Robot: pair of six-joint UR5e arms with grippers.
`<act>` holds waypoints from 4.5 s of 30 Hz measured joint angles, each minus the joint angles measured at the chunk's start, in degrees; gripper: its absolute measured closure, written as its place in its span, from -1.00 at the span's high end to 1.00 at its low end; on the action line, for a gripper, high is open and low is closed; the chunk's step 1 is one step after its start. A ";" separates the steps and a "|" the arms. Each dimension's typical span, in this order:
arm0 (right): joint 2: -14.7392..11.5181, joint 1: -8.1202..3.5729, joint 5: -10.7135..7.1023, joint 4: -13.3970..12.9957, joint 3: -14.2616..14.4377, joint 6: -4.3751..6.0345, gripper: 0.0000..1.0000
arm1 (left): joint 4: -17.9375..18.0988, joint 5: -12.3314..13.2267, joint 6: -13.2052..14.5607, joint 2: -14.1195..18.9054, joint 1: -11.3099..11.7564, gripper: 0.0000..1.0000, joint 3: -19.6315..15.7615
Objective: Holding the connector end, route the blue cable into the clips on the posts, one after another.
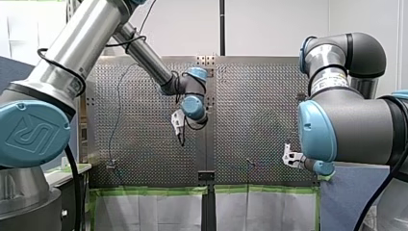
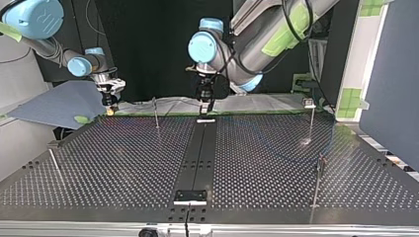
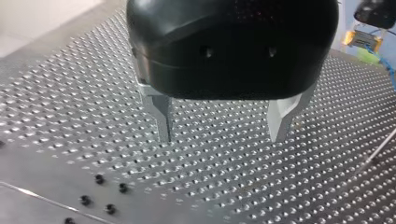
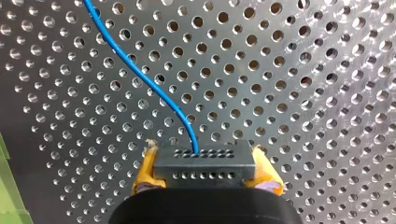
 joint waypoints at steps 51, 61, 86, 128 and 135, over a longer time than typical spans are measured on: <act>-18.83 0.91 4.37 16.67 4.44 -9.01 -1.00 | 1.71 -0.35 0.77 24.92 0.74 0.98 -24.62; -23.17 1.63 3.04 16.15 4.47 -8.37 -1.00 | 2.15 -0.37 0.99 29.92 0.75 0.98 -25.36; -23.45 1.68 2.87 16.12 4.47 -8.31 -1.00 | 2.09 -0.39 1.05 30.23 0.75 0.98 -25.38; -23.45 1.68 2.87 16.13 4.47 -8.31 -1.00 | 2.09 -0.39 1.05 30.23 0.75 0.98 -25.38; -23.45 1.68 2.87 16.13 4.47 -8.31 -1.00 | 2.09 -0.39 1.05 30.23 0.75 0.98 -25.38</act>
